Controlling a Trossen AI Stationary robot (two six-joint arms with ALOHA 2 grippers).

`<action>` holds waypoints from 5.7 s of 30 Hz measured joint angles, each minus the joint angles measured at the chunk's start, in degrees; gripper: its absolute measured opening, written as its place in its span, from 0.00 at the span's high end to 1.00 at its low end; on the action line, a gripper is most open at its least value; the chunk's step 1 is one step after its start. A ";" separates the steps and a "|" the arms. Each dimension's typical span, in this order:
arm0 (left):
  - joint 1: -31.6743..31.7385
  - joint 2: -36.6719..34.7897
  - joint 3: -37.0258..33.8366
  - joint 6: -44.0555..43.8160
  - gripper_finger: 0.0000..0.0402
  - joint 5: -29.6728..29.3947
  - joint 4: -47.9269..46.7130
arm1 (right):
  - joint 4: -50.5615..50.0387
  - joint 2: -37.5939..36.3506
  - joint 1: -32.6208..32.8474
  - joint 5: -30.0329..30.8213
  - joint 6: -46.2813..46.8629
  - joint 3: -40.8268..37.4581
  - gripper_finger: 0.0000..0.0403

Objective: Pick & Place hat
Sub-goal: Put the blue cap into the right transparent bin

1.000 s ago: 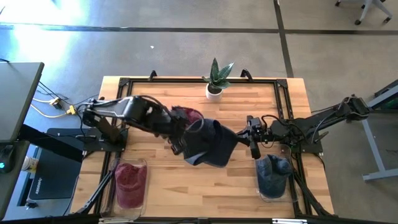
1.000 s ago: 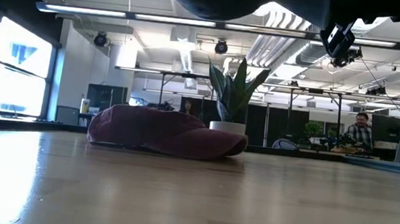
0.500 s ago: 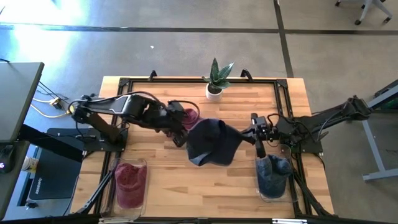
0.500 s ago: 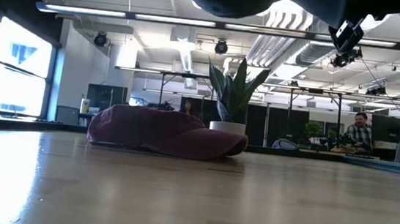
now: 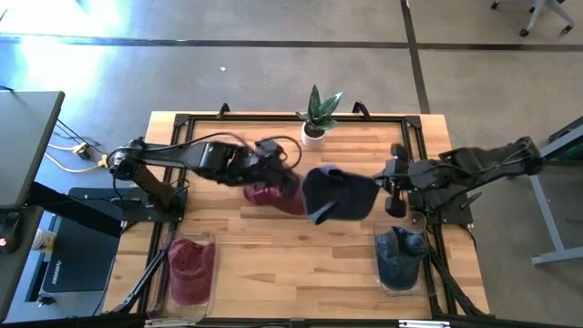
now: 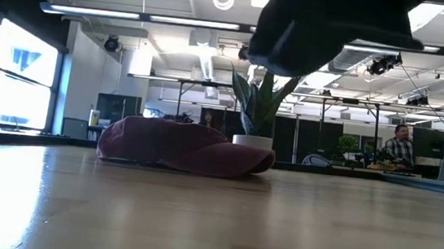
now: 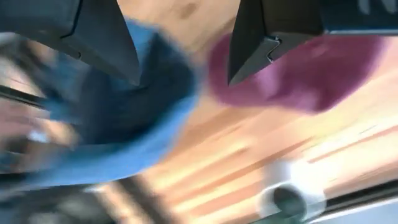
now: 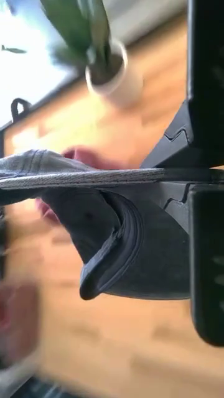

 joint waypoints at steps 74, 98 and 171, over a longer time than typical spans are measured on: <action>6.39 -4.58 -46.34 -29.55 0.83 7.42 94.34 | -12.73 20.65 21.85 35.73 -25.92 12.78 0.97; 10.98 -0.53 -17.15 -9.94 1.00 50.85 57.80 | -12.73 -0.38 12.40 -2.33 -3.20 12.76 0.36; -1.98 20.38 28.58 12.23 1.00 69.83 13.60 | 99.15 30.53 -13.87 -86.70 14.67 -14.19 0.54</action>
